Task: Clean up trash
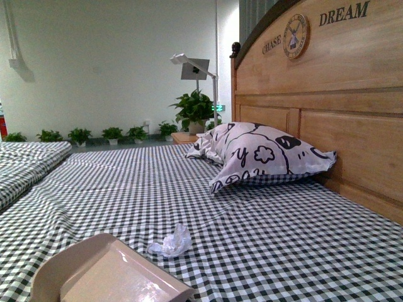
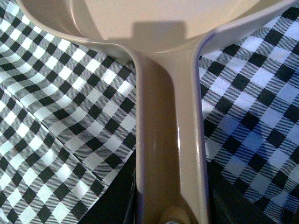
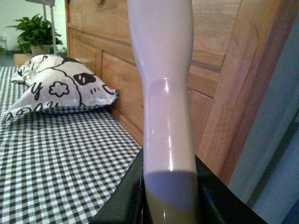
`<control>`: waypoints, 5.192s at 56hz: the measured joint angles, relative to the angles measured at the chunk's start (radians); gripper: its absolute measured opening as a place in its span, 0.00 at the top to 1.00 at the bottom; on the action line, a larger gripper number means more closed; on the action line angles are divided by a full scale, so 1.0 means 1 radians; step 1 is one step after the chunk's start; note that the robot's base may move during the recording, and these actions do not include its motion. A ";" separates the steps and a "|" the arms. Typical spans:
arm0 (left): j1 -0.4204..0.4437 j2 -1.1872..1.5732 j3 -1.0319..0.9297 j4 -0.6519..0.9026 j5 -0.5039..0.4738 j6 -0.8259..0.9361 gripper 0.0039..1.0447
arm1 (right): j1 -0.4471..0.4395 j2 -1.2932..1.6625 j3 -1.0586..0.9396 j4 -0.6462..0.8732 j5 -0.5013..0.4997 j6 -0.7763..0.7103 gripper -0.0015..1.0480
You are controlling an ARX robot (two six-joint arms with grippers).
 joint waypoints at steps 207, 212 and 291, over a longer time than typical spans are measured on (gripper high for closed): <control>0.014 -0.483 -0.174 0.493 -0.384 -0.634 0.74 | -0.504 0.408 0.426 -0.187 -1.248 0.432 0.80; 0.014 -0.583 -0.225 0.475 -0.358 -0.651 0.74 | -0.508 0.348 0.416 -0.187 -1.239 0.471 0.80; 0.069 -1.307 -0.502 0.111 -0.129 -0.757 0.74 | -0.327 -0.044 0.264 -0.339 -0.892 0.524 0.80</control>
